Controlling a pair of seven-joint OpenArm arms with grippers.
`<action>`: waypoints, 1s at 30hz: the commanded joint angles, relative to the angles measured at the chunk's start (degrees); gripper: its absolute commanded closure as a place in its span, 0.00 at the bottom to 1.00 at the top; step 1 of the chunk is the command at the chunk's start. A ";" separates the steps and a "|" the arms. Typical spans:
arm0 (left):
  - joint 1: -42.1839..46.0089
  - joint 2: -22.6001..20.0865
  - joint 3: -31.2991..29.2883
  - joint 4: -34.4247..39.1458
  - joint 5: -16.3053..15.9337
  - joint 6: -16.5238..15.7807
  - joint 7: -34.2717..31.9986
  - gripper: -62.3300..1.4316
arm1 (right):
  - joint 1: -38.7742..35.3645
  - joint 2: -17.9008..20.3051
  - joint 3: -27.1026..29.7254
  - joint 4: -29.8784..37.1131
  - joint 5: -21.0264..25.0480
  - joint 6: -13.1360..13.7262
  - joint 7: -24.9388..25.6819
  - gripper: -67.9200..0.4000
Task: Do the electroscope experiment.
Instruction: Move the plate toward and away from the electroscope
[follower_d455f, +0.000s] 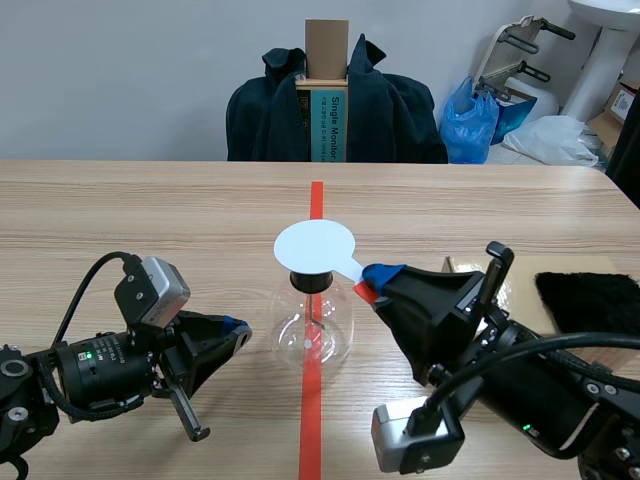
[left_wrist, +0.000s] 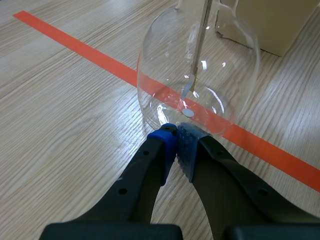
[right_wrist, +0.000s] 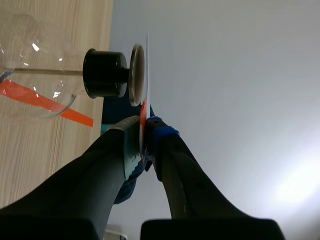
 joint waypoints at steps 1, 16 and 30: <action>-0.28 -0.02 -0.26 1.03 -0.76 0.02 -0.79 0.93 | 0.83 -0.02 0.57 0.96 0.42 -0.79 -1.73 0.98; -0.28 -0.02 -0.26 1.03 -0.76 0.02 -0.79 0.93 | 0.83 0.00 0.76 0.96 0.42 -0.79 -22.84 0.98; -0.28 -0.02 -0.26 1.03 -0.76 0.02 -0.79 0.93 | 1.01 0.02 1.29 0.96 0.42 -0.79 -15.93 0.98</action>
